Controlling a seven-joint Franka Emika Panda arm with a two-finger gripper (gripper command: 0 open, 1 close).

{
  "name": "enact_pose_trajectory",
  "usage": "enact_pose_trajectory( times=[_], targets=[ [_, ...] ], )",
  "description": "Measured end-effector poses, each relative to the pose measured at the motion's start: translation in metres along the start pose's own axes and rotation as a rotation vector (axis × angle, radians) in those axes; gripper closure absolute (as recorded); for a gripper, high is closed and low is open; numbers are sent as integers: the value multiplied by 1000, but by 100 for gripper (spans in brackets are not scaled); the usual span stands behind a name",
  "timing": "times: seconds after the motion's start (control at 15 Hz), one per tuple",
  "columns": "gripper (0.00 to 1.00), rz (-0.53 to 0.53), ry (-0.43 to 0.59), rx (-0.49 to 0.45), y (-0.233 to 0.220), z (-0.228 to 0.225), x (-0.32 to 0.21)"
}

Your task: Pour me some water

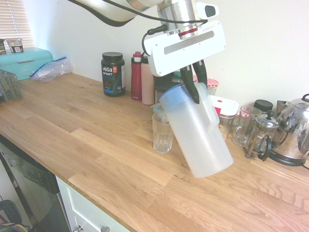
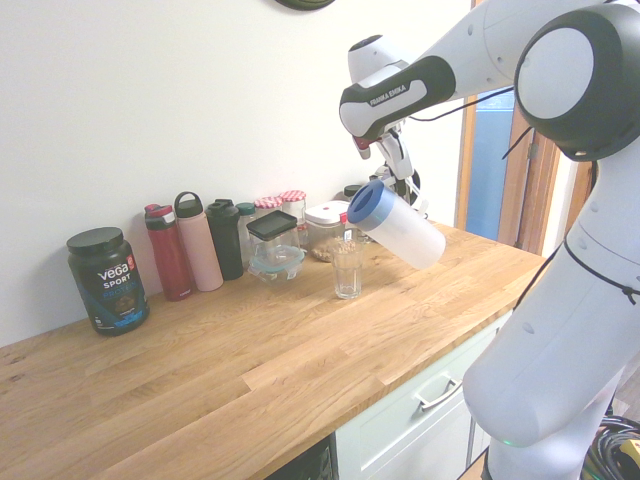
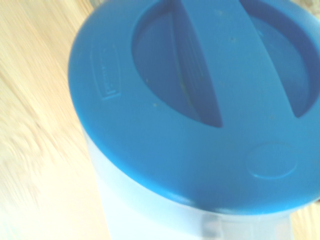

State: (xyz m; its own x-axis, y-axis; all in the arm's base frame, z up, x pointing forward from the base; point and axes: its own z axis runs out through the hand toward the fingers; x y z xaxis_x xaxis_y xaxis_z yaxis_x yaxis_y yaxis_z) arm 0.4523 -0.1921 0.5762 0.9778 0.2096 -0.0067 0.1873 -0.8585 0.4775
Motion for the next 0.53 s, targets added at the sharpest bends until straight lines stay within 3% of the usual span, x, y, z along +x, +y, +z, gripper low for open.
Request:
enact_pose_trajectory(
  times=[0.53],
  targets=[
    [100,-79,-71,-152,-37,18,2]
  ],
)
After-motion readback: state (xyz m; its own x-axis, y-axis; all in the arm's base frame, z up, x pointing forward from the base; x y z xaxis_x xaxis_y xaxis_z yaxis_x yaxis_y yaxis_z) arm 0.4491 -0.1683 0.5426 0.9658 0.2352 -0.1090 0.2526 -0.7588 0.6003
